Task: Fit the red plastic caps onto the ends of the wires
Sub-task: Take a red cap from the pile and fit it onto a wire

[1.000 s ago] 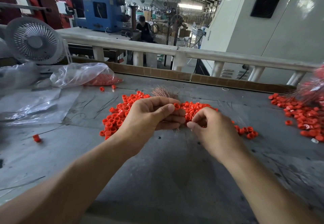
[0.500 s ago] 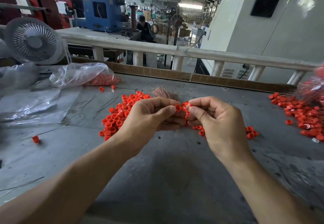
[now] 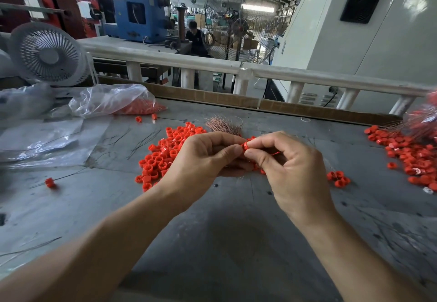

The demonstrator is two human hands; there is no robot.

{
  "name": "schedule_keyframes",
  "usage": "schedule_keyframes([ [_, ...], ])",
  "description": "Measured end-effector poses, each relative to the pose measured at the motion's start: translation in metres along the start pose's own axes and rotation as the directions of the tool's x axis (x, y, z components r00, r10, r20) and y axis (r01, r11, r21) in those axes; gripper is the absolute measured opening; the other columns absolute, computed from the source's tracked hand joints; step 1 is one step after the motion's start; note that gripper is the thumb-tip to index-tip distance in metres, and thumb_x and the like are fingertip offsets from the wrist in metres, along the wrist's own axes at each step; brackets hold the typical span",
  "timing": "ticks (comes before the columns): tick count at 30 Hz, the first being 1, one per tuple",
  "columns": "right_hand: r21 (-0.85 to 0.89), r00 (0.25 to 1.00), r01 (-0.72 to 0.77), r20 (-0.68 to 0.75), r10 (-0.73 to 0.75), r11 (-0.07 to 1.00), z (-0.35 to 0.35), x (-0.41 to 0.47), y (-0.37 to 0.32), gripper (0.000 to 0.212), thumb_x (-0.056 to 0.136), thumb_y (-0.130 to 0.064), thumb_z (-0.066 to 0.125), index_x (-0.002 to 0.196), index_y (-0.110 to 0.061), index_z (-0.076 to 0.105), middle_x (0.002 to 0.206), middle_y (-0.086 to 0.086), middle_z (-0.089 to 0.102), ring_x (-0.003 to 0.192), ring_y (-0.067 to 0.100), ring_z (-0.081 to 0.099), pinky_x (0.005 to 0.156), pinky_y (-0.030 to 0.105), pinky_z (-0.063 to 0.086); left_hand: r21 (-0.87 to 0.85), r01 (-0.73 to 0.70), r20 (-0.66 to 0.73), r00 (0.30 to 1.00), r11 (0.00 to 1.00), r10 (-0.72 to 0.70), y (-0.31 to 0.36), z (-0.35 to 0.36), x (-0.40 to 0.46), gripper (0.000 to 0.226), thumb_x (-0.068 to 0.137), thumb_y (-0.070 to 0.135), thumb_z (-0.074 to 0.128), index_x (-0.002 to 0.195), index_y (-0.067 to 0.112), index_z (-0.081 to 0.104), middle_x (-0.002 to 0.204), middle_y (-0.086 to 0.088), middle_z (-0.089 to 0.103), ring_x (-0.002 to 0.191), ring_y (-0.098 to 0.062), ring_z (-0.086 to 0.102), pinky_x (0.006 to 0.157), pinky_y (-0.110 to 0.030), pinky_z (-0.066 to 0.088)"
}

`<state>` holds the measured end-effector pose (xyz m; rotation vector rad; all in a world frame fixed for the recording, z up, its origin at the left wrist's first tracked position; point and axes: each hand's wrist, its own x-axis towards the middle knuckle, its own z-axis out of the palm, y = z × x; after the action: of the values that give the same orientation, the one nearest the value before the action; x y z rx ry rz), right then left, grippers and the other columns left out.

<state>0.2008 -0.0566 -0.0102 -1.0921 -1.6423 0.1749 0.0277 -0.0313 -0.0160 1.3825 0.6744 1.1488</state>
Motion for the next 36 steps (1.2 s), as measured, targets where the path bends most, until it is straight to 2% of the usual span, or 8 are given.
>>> schedule_keyframes([
  [6,-0.064,0.995,0.096,0.019,-0.094,0.993,0.000,0.001,0.001,0.013,0.083,-0.004,0.082,0.089,-0.016,0.080,0.087,-0.011,0.072,0.090,0.008,0.068,0.081,0.013,0.048,0.013,-0.006,-0.002,1.000,1.000,0.006,0.001,0.000,0.000,0.018,0.098,0.005,0.059,0.111,0.002,0.071,0.098,-0.020,0.077,0.094,-0.033,0.076,0.082,-0.033,0.063],
  [14,-0.038,0.996,0.085,0.030,-0.084,0.996,-0.001,0.001,0.004,0.012,0.083,-0.004,0.081,0.090,-0.014,0.081,0.090,-0.007,0.071,0.091,0.010,0.068,0.081,0.014,0.048,0.012,-0.007,-0.002,1.000,1.000,0.007,-0.002,-0.002,0.001,0.018,0.098,0.007,0.060,0.111,0.003,0.071,0.098,-0.020,0.077,0.094,-0.032,0.076,0.082,-0.034,0.063],
  [19,-0.139,0.985,0.171,0.031,-0.168,0.975,-0.001,0.001,-0.001,0.012,0.085,-0.008,0.081,0.095,-0.014,0.080,0.091,-0.005,0.069,0.087,0.007,0.065,0.079,0.014,0.048,-0.022,-0.017,-0.007,1.000,1.000,0.017,-0.004,-0.003,0.002,0.017,0.097,0.011,0.061,0.108,0.005,0.072,0.097,-0.020,0.076,0.091,-0.031,0.076,0.082,-0.036,0.063],
  [22,-0.194,0.986,0.166,0.061,-0.157,0.967,0.003,0.000,-0.003,0.016,0.085,-0.013,0.082,0.099,-0.017,0.076,0.093,-0.009,0.065,0.084,0.005,0.061,0.076,0.017,0.048,-0.042,-0.007,-0.008,1.000,0.999,0.007,-0.004,-0.004,0.003,0.022,0.094,0.017,0.063,0.108,0.004,0.073,0.096,-0.021,0.075,0.090,-0.030,0.075,0.081,-0.036,0.062],
  [24,-0.275,0.986,0.165,0.061,-0.154,0.947,0.007,-0.002,-0.003,0.019,0.084,-0.015,0.083,0.100,-0.018,0.073,0.095,-0.008,0.064,0.085,0.010,0.060,0.074,0.023,0.050,-0.042,0.010,-0.014,1.000,0.999,-0.011,-0.005,-0.005,0.003,0.022,0.095,0.017,0.063,0.108,0.002,0.072,0.094,-0.020,0.074,0.088,-0.027,0.073,0.079,-0.035,0.061],
  [27,-0.394,0.982,0.176,-0.001,-0.191,0.902,0.013,-0.004,-0.005,0.017,0.082,-0.014,0.081,0.095,-0.016,0.071,0.094,-0.005,0.064,0.088,0.016,0.061,0.073,0.020,0.043,-0.039,0.043,-0.021,0.999,0.998,-0.044,-0.007,-0.004,0.004,0.021,0.099,0.013,0.061,0.110,-0.001,0.070,0.095,-0.020,0.072,0.090,-0.027,0.071,0.086,-0.043,0.060],
  [31,-0.433,0.973,0.202,-0.016,-0.232,0.878,0.015,-0.005,-0.006,0.010,0.086,-0.014,0.076,0.093,-0.015,0.070,0.094,-0.003,0.065,0.089,0.018,0.062,0.074,0.020,0.043,-0.063,0.063,-0.033,0.997,0.996,-0.065,-0.005,-0.004,0.004,0.019,0.098,0.013,0.062,0.108,0.001,0.071,0.097,-0.020,0.072,0.091,-0.029,0.070,0.089,-0.044,0.060],
  [36,-0.426,0.974,0.193,-0.026,-0.225,0.884,0.015,-0.005,-0.007,0.007,0.089,-0.018,0.074,0.092,-0.015,0.068,0.092,-0.004,0.063,0.084,0.015,0.059,0.073,0.013,0.035,-0.089,0.083,-0.033,0.996,0.993,-0.087,-0.004,-0.004,0.004,0.018,0.100,0.015,0.059,0.101,0.005,0.074,0.099,-0.021,0.073,0.093,-0.032,0.070,0.091,-0.050,0.058],
])
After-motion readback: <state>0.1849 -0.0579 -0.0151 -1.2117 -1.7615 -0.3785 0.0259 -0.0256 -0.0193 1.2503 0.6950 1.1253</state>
